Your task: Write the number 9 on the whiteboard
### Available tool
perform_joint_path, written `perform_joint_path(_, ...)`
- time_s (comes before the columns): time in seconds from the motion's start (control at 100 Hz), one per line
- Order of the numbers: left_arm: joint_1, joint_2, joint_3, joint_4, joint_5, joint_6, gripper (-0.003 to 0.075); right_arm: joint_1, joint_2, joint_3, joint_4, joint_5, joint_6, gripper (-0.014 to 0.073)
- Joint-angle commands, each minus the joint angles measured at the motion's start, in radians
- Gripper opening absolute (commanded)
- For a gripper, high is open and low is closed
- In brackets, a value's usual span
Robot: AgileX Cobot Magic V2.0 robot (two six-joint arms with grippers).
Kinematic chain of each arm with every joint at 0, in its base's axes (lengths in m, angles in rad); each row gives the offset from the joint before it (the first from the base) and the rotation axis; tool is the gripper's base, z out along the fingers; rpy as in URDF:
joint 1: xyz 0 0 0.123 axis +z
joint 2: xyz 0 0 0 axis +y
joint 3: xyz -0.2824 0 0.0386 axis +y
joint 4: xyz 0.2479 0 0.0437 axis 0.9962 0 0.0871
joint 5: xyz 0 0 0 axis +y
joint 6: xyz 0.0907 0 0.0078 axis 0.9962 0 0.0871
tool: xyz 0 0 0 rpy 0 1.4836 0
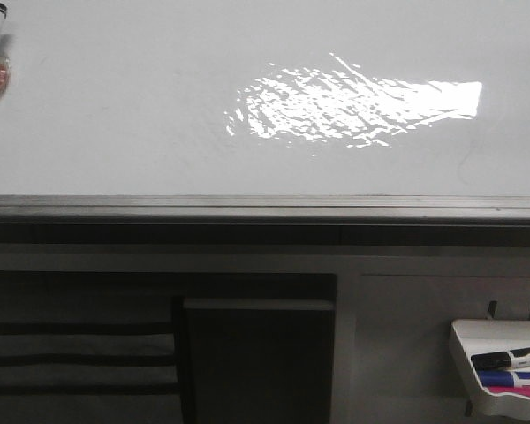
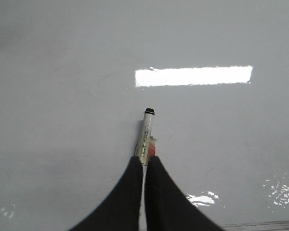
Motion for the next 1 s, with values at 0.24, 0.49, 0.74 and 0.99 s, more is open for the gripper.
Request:
perform_joint_path(0.24,-0.001,0.155,-0.085,0.007,-0.061,-0.010,-0.0020,-0.005,0.110,-0.066,-0.008,-0.062,-0.007,-0.0072)
perform_joint_path(0.49,-0.001,0.181,-0.085,0.007,-0.061,-0.010,-0.0020,-0.005,0.112,-0.066,-0.008,-0.062,-0.007,-0.0072)
perform_joint_path(0.74,-0.001,0.181,-0.085,0.007,-0.061,-0.010,-0.0020,-0.005,0.112,-0.066,-0.008,-0.062,-0.007,-0.0072)
perform_joint_path(0.99,0.001,0.181,-0.081,0.051,-0.037,0.029,-0.0011,-0.005,0.113,-0.066,-0.027,-0.060,-0.007,-0.0004)
